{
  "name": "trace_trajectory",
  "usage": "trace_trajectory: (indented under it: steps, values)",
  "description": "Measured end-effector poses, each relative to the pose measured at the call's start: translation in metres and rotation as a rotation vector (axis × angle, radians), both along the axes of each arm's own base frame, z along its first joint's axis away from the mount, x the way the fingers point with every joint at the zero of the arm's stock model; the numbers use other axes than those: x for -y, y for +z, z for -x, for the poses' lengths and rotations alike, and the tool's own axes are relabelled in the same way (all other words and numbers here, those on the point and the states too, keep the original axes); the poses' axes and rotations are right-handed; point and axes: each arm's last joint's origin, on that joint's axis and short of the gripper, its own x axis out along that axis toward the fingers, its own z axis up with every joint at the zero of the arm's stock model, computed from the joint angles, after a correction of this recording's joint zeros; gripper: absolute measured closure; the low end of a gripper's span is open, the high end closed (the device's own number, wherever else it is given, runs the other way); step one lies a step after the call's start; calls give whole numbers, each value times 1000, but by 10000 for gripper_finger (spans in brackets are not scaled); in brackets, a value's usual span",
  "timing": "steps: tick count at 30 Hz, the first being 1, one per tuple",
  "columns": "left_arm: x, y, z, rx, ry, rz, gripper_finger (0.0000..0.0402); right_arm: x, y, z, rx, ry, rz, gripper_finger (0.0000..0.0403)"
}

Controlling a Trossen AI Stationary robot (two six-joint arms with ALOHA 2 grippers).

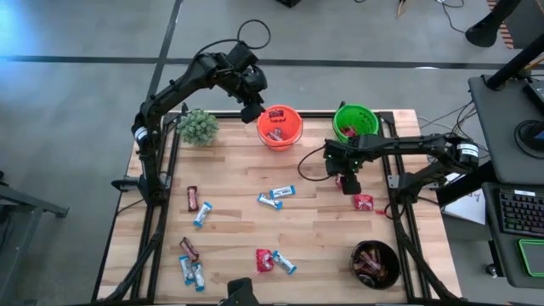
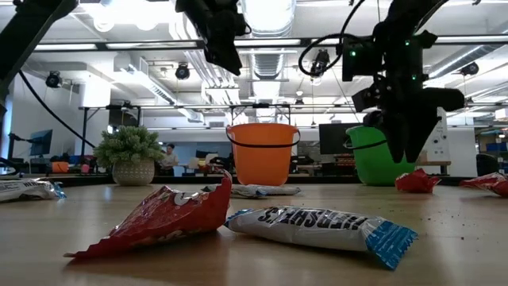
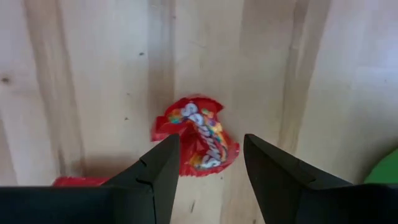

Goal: Organize candy in baskets
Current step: Put the red candy into the green bucket

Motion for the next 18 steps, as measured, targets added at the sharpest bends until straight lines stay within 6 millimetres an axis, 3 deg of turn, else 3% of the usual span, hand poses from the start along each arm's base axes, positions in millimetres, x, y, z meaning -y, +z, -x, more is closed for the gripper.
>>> trace_trajectory:
  steps: [6,18]
  values:
    - [0,0,0,0,0,0,244,11,-2,1,35,-46,-4,234]
    - [0,0,0,-4,3,6,244,10,-6,5,24,-61,-59,234]
